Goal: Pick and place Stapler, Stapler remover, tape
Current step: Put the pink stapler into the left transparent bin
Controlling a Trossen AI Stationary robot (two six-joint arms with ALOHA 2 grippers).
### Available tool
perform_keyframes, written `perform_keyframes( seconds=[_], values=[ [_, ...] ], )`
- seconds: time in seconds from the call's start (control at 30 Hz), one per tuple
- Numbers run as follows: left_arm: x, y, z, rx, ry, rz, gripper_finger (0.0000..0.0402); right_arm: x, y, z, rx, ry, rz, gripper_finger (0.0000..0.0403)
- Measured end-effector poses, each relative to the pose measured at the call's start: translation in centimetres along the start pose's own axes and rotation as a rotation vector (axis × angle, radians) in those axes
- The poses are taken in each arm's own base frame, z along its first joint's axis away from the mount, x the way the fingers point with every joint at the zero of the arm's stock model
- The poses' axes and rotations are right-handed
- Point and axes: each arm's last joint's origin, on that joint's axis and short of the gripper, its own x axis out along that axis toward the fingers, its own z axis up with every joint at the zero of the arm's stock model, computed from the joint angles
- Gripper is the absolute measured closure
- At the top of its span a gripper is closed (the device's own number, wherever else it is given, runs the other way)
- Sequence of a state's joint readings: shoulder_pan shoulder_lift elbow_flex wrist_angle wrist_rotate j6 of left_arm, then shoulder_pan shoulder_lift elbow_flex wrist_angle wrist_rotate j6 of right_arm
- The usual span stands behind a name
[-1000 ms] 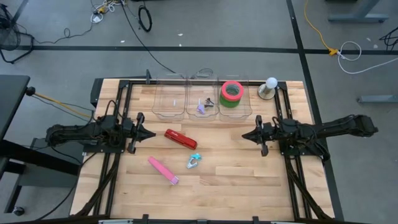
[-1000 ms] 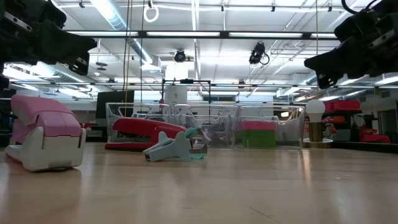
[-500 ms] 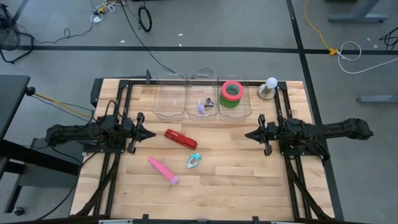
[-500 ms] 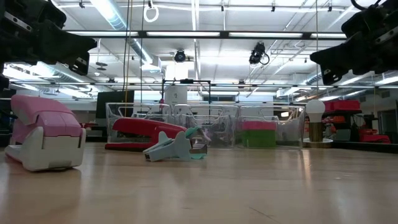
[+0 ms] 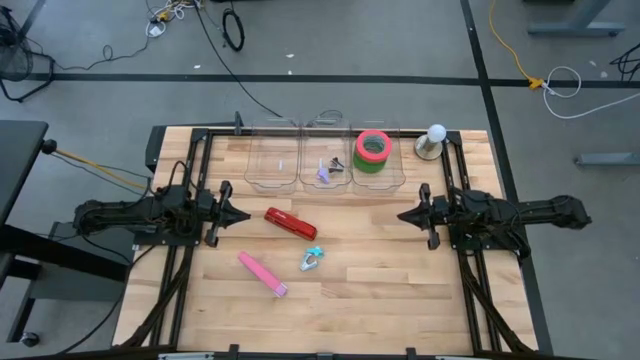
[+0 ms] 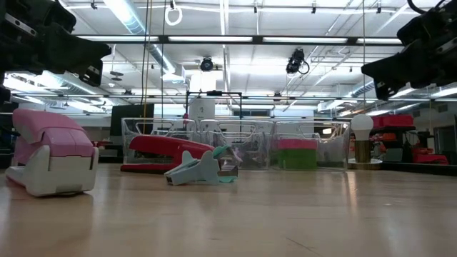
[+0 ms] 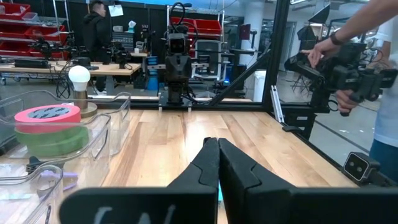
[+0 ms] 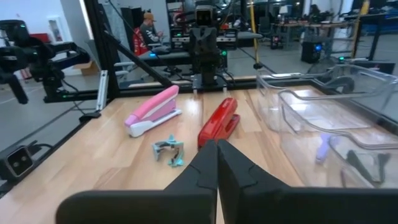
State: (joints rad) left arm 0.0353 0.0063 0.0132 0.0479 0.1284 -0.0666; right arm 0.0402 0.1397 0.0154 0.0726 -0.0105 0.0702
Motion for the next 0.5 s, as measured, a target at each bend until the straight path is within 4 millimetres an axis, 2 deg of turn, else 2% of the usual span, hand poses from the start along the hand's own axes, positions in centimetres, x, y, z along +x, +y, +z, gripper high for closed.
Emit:
perform_keyframes(
  seconds=[0.5],
  values=[
    [0.00,0.00,0.01,0.000,-0.001,0.000,0.0399,-0.85,-0.03,0.38,-0.044,-0.065,-0.017,0.0401]
  ],
)
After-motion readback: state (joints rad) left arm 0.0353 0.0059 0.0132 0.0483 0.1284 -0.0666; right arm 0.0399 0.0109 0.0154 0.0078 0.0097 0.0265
